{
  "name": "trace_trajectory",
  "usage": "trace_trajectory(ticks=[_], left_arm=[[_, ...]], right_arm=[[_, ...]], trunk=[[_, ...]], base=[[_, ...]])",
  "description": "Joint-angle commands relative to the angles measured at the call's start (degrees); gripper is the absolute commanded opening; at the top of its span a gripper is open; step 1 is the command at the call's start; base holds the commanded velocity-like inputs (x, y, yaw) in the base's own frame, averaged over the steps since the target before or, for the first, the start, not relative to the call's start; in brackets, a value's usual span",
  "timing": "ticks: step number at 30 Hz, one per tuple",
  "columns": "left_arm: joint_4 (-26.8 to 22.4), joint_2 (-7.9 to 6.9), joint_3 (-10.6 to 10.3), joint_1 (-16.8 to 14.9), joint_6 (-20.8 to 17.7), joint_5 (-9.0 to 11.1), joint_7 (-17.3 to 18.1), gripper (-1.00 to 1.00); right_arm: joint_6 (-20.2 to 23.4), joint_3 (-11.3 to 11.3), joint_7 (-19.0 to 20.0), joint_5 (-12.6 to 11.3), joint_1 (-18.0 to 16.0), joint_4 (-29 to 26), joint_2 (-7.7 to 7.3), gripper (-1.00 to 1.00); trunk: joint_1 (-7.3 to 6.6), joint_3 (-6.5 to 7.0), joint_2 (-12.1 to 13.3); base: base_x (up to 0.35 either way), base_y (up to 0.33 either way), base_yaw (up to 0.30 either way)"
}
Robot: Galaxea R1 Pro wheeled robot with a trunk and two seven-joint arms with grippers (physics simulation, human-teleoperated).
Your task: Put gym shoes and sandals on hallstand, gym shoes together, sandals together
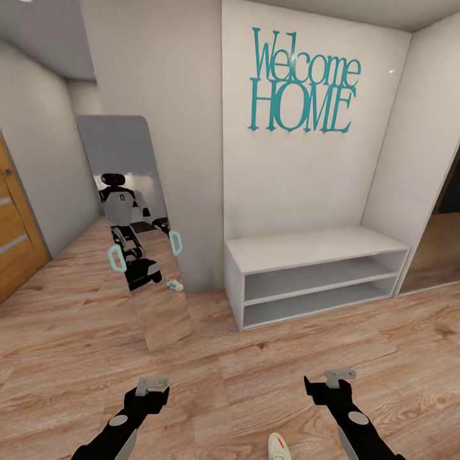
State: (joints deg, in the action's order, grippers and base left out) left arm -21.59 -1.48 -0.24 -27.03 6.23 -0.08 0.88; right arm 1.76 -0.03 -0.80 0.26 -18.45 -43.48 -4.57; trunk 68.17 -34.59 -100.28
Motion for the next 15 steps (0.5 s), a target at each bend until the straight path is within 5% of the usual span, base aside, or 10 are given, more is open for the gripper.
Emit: trace_trajectory(ticks=[1, 15], left_arm=[[0.04, -0.01, -0.02, -0.04, 0.19, -0.01, 0.09, 1.0], [0.03, -0.01, 0.05, -0.04, 0.19, -0.01, 0.09, 1.0]], right_arm=[[0.18, 0.0, -0.08, 0.01, -0.02, -0.1, 0.0, 1.0], [0.14, -0.05, -0.08, -0.07, -0.01, -0.29, 0.0, 1.0]], trunk=[[0.22, -0.24, -0.44], [3.29, -2.76, -6.06]], base=[[0.0, 0.0, 0.0], [0.0, 0.0, 0.0]])
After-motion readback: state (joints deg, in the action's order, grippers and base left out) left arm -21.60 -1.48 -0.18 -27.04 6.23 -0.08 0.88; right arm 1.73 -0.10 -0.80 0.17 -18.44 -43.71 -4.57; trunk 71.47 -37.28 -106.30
